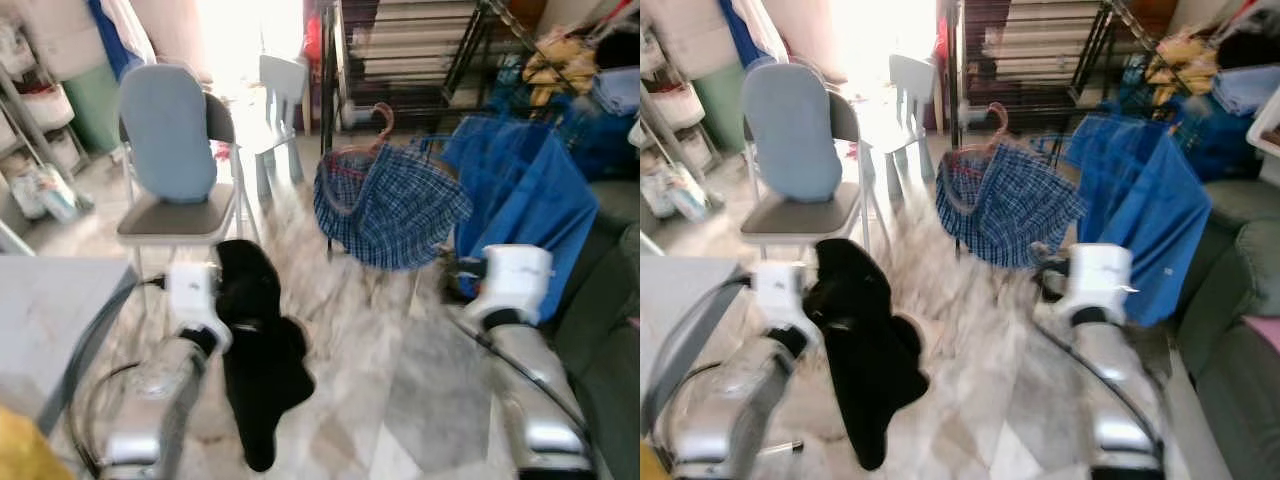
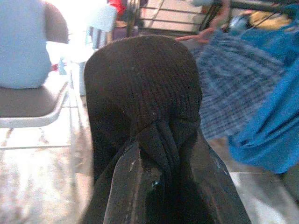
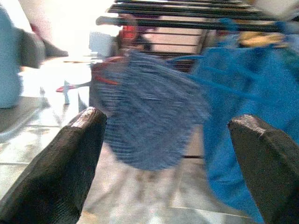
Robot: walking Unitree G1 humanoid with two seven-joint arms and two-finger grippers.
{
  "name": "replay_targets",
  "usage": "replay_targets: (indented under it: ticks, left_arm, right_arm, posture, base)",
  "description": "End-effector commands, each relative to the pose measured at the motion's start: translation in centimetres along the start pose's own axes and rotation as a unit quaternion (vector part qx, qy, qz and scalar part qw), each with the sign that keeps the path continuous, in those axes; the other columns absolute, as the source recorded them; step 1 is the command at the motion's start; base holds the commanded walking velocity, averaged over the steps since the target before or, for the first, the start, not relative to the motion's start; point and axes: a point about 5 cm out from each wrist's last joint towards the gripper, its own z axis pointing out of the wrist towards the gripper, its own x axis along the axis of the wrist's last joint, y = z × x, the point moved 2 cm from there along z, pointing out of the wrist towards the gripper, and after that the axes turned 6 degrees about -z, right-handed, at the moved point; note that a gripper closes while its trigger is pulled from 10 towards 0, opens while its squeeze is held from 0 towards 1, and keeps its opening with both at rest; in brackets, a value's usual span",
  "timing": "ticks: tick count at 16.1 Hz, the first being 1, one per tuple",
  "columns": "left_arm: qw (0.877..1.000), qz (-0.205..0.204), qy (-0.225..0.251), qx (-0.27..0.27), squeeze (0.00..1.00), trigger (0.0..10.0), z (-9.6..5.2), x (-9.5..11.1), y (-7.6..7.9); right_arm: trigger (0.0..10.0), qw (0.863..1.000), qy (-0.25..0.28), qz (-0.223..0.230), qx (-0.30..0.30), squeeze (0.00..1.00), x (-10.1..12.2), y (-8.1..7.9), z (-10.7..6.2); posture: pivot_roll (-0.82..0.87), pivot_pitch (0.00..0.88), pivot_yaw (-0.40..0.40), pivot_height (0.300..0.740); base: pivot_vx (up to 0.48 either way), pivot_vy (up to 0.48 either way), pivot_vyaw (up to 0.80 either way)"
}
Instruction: Hang hanger
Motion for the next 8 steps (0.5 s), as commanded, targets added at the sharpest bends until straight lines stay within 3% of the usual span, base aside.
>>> replay_targets:
  ticks: [1,6,8]
  left_arm:
    - [1.000,0.004,0.016,-0.015,0.00,10.0,0.6,0.9,1.0]
    - [1.000,-0.018,0.014,0.000,0.00,10.0,0.9,0.8,1.5]
    - [0.999,-0.018,0.027,0.019,0.00,10.0,0.7,1.1,1.1]
  right_arm:
    - [10.0,1.000,0.008,-0.006,-0.014,0.00,0.4,1.0,0.2]
    - [10.0,1.000,0.003,-0.009,-0.004,0.00,0.0,0.8,0.5]
    - [10.0,1.000,0.007,-0.009,0.014,0.00,0.3,0.0,1.3]
  posture:
    - [-0.13,0.000,0.049,0.740]
    - [-0.10,0.000,0.013,0.740]
    - [-0.08,0.000,-0.013,0.740]
  base:
    - [0.398,0.000,0.00]
    - [0.000,0.000,0.00]
    - [0.000,0.000,0.00]
